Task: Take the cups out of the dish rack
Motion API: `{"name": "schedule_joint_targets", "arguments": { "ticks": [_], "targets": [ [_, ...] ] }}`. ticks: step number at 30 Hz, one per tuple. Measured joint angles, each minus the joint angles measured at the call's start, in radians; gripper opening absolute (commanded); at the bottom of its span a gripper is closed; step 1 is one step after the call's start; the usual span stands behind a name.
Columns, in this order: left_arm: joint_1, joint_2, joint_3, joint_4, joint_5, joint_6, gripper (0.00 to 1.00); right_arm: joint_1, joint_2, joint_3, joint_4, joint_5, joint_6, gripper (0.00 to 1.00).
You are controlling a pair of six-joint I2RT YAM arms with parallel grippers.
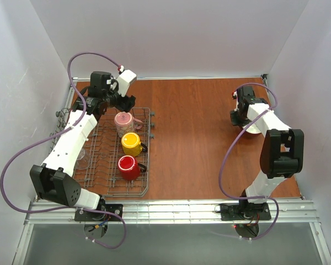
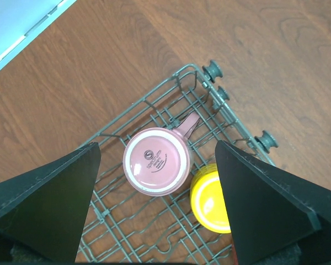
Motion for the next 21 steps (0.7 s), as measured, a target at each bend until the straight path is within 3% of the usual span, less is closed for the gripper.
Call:
{"name": "schedule_joint_targets", "arguments": {
  "ticks": [19,21],
  "targets": [
    [0.0,0.027,-0.015,-0.067,-0.094,0.024,0.8,-0.019,0.032,0.0,0.002,-0.042,-0.021,0.01],
    [0.0,0.031,-0.02,-0.077,-0.106,0.028,0.8,-0.019,0.032,0.0,0.002,-0.043,-0.021,0.06]
  ]
}}
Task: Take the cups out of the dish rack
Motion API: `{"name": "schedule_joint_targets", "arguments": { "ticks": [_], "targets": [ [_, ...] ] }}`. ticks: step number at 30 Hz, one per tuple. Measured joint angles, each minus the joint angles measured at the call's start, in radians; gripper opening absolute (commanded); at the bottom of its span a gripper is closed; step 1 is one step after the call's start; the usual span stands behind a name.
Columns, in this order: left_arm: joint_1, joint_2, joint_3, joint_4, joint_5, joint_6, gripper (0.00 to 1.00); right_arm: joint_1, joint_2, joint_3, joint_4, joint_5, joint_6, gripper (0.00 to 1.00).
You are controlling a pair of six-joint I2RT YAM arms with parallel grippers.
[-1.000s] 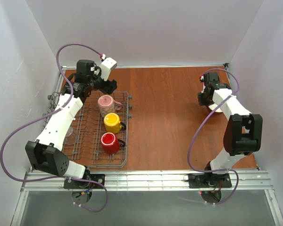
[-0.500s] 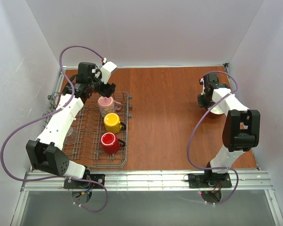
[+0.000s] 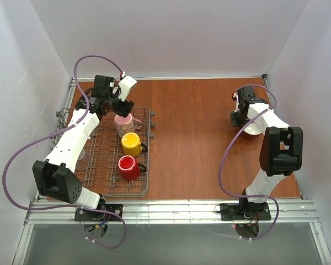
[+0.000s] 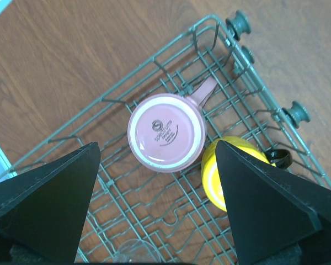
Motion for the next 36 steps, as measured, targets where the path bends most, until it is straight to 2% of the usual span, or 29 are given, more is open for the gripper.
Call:
{"name": "schedule_joint_targets", "arguments": {
  "ticks": [2,10,12,13,15,18,21,23,26,31,36],
  "targets": [
    [0.0,0.0,-0.006,-0.007,-0.01,0.005,0.8,-0.001,0.0,0.0,0.0,-0.002,0.002,0.18],
    [0.0,0.0,-0.01,-0.031,-0.04,0.018,0.81,-0.005,-0.006,0.0,0.021,0.002,-0.004,0.41],
    [0.001,0.0,-0.005,-0.051,-0.047,0.026,0.89,-0.005,-0.019,0.0,0.023,-0.001,0.0,0.52],
    [0.003,0.0,-0.002,-0.066,-0.052,0.032,0.98,-0.005,-0.03,0.0,0.023,-0.001,0.001,0.56],
    [0.019,0.001,0.013,-0.109,-0.06,0.045,0.98,-0.005,-0.059,0.0,0.023,-0.011,0.002,0.63],
    [0.12,0.009,0.055,-0.213,-0.053,0.074,0.98,-0.004,-0.123,0.0,0.027,-0.039,0.008,0.66],
    [0.305,0.014,0.09,-0.304,-0.045,0.115,0.98,0.004,-0.18,0.002,0.029,-0.056,0.013,0.67],
    [0.431,0.008,0.089,-0.363,-0.047,0.152,0.98,0.012,-0.202,0.01,0.03,-0.061,0.017,0.67],
    [0.551,-0.034,0.026,-0.418,-0.048,0.2,0.98,0.034,-0.211,0.019,0.038,-0.079,0.024,0.67],
    [0.649,-0.153,-0.167,-0.469,-0.016,0.266,0.98,0.073,-0.21,0.02,0.046,-0.097,0.026,0.67],
    [0.705,-0.16,-0.244,-0.447,0.03,0.278,0.98,0.104,-0.209,0.02,0.053,-0.096,0.026,0.66]
  ]
}}
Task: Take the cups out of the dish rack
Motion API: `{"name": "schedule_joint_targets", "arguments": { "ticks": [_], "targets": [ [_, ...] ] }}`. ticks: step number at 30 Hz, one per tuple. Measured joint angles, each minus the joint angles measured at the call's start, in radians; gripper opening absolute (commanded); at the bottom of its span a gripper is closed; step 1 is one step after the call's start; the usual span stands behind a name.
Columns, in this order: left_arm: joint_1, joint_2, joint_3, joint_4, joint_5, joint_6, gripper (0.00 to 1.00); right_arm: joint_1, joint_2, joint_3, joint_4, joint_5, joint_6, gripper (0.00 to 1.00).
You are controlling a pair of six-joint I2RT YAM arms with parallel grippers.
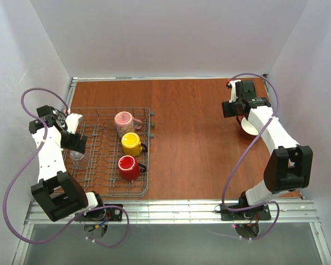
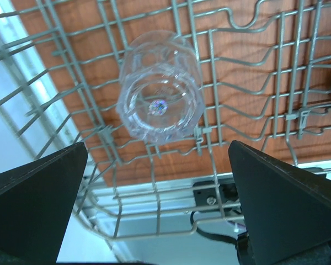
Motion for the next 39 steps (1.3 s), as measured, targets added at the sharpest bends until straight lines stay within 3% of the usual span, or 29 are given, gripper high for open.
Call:
{"name": "schedule_joint_targets", "arguments": {
  "ticks": [9,18,26,29,32,33,39],
  "targets": [
    [0.003,0.004,-0.117,0.138,0.016,-0.002,0.98,0.032,0.009,0.0,0.0,0.013,0.0,0.66],
    [0.003,0.019,-0.186,0.219,0.001,0.006,0.82,0.038,0.009,0.0,0.0,0.03,0.0,0.66],
    [0.003,0.062,-0.219,0.239,-0.005,0.014,0.77,0.042,0.009,0.0,0.0,0.04,0.0,0.66],
    [0.003,0.062,-0.223,0.243,-0.006,0.016,0.67,0.043,0.009,0.0,0.0,0.041,0.0,0.66],
    [0.003,0.062,-0.222,0.243,-0.005,0.016,0.52,0.043,0.009,0.0,0.0,0.041,0.0,0.66],
    [0.003,0.062,-0.222,0.243,-0.004,0.017,0.42,0.043,0.009,0.0,0.0,0.041,0.0,0.66],
    [0.003,0.062,-0.221,0.241,-0.004,0.019,0.13,0.043,0.008,0.0,0.0,0.041,-0.002,0.66]
  ]
}}
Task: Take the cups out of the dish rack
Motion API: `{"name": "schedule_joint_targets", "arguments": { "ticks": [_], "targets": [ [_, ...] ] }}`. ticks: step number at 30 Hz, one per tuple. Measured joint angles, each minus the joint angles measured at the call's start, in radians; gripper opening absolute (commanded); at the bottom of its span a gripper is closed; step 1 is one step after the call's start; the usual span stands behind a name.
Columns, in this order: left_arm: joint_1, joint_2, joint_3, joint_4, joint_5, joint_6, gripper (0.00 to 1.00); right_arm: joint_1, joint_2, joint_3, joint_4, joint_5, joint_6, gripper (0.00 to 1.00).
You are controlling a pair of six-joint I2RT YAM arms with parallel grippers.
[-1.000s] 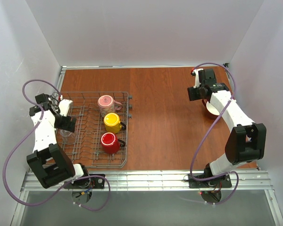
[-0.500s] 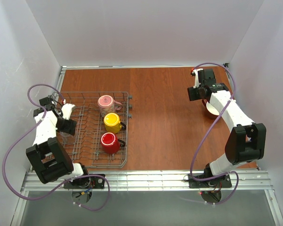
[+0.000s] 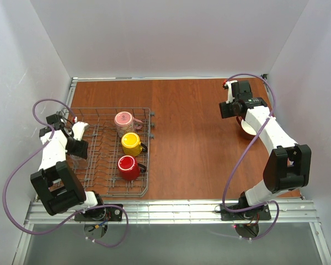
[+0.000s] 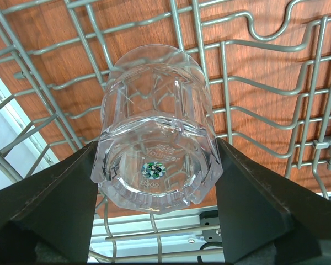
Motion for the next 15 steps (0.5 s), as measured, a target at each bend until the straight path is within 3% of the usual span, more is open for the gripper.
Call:
{"name": "schedule_joint_targets", "arguments": {
  "ticks": [1,2,15],
  "targets": [
    [0.0,0.0,0.001,-0.002,0.0,0.0,0.02,0.0,0.0,0.0,0.0,0.0,0.0,0.66],
    [0.0,0.0,0.003,-0.005,0.0,0.001,0.0,0.0,0.0,0.0,0.0,0.0,0.0,0.66],
    [0.0,-0.016,0.183,-0.066,0.014,-0.008,0.0,0.0,-0.011,0.0,0.0,-0.02,-0.001,0.66]
  ]
}}
